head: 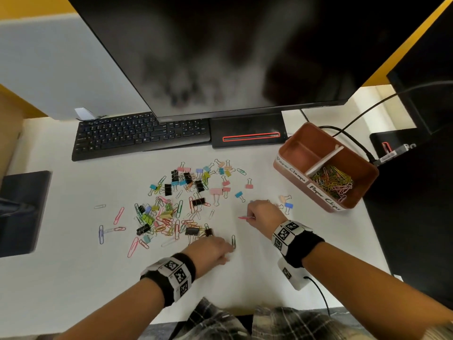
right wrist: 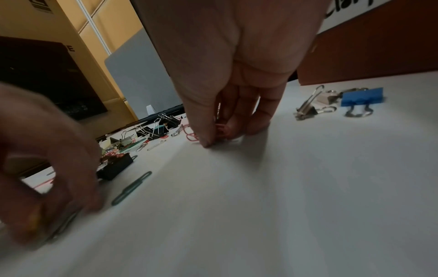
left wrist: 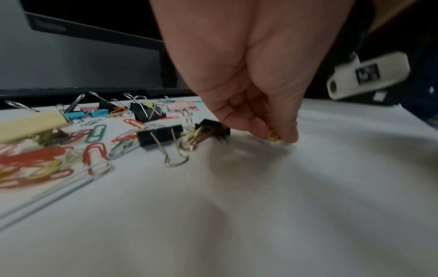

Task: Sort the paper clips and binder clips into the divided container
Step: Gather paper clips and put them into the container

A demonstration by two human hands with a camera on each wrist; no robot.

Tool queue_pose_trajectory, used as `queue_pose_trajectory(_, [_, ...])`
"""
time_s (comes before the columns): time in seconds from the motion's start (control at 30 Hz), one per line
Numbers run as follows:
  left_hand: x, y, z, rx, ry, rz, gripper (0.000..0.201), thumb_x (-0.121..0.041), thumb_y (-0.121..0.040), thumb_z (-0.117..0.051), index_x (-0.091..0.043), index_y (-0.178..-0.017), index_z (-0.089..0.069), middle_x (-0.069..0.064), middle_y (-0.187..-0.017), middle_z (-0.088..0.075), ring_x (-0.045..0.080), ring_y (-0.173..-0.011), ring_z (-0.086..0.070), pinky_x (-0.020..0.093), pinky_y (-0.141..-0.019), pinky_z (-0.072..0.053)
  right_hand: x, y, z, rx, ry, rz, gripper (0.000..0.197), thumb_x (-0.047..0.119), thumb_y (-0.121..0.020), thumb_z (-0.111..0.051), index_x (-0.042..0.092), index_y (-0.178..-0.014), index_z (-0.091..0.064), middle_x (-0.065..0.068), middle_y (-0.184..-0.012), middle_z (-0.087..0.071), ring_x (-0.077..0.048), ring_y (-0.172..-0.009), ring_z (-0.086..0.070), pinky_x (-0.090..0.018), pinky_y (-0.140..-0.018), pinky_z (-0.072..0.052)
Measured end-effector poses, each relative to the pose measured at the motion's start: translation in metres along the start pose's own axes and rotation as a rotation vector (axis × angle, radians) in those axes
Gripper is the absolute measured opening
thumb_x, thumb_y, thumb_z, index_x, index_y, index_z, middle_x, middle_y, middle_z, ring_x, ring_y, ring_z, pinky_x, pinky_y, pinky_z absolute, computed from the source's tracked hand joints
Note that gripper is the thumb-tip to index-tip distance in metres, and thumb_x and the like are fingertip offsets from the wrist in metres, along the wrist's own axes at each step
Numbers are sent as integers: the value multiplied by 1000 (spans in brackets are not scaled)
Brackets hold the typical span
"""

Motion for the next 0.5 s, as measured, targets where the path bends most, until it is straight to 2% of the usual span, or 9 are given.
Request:
queue_pose_trajectory(0.13, [10,-5,-7,14,-74,16,20,-16,-93,-46,-9,-102,-62,10,-107,-57,28,-100,-55,31,-84,-42,1,-1,-2,30,7,-17,18,18,-91,-52,6,-103,-58,-12,-110,-61,-27,-99,-60,-28,-73,-40])
queue_pose_trajectory(0.27, [2,-8,3,-54,-115,-31,10,-12,-88,-47,-10,-87,-56,6,-90,-54,26,-83,-55,30,-72,-40,3,1,-6,43,21,-5,16,12,-89,-52,5,-102,-56,-14,-109,-61,-31,-97,-61,-31,-76,-45])
queue_pose_trajectory(0.3, [4,-9,3,-64,-98,-12,9,-11,-87,-47,-9,-88,-55,6,-90,-54,25,-82,-55,30,-72,-41,4,2,-6,50,22,-5,15,11,-88,-51,4,-102,-56,-15,-109,-62,-32,-98,-61,-32,-78,-46])
queue_pose_trajectory(0.4, [6,-12,4,-39,-102,-5,18,-2,-86,-45,0,-97,-59,16,-103,-54,30,-93,-56,36,-83,-46,5,5,-8,52,19,15,14,10,-87,-50,5,-100,-55,-16,-107,-64,-33,-96,-62,-34,-79,-48])
queue_pose_trajectory(0.5, [-1,-20,19,-51,-79,-4,20,-10,-92,-42,-6,-101,-59,13,-106,-56,27,-99,-52,33,-88,-41,-1,10,2,27,-28,19,12,12,-87,-49,8,-96,-55,-14,-101,-66,-32,-92,-63,-34,-77,-51])
Point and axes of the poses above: each hand's wrist, its own y-axis away from the middle knuckle, its own z-axis out of the back of the hand, x = y × z, the point moved 10 cm from there along -y, towards the middle knuckle
